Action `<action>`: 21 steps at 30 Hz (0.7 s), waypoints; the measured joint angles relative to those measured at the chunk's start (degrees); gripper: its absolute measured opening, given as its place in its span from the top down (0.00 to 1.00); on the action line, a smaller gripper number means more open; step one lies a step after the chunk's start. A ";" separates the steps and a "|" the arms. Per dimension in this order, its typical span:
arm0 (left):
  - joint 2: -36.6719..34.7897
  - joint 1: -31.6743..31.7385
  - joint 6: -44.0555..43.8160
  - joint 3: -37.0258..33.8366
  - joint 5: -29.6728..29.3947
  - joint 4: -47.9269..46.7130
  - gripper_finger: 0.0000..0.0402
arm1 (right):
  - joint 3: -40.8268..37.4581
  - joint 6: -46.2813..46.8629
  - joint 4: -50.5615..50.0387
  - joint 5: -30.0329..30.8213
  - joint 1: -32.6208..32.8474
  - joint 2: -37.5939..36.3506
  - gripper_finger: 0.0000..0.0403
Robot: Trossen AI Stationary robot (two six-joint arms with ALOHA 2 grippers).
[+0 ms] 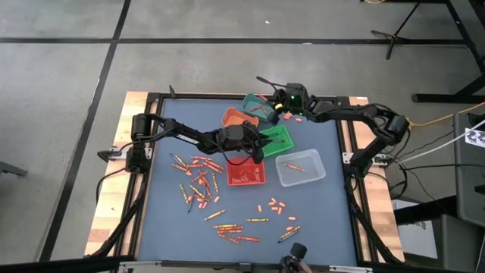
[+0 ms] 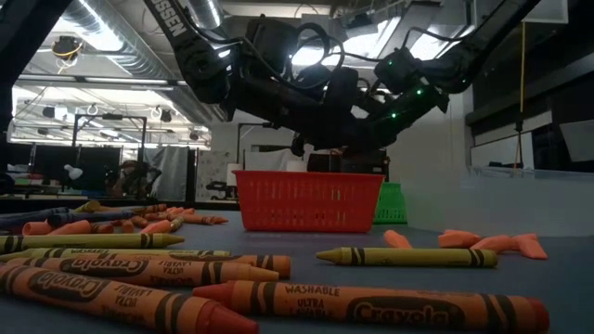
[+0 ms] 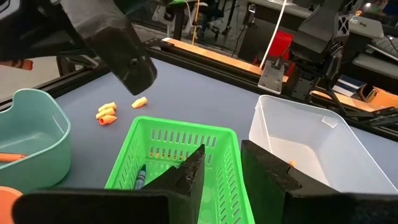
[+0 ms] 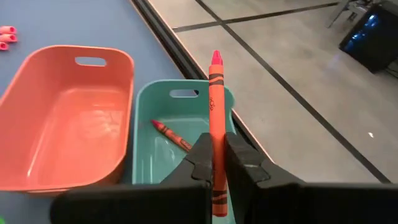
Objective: Sort crayons
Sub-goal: Put the red orange crayon into the blue bin, then put the light orange crayon into the transparent bin
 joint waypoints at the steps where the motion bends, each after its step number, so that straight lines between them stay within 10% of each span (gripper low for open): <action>1: 0.00 0.00 0.00 0.02 -0.01 0.00 0.77 | 0.00 -0.02 0.00 0.37 0.00 0.00 0.95; 21: 0.00 0.01 -0.02 0.02 0.02 -0.07 0.77 | 0.00 0.06 -4.68 4.55 0.00 -1.16 0.72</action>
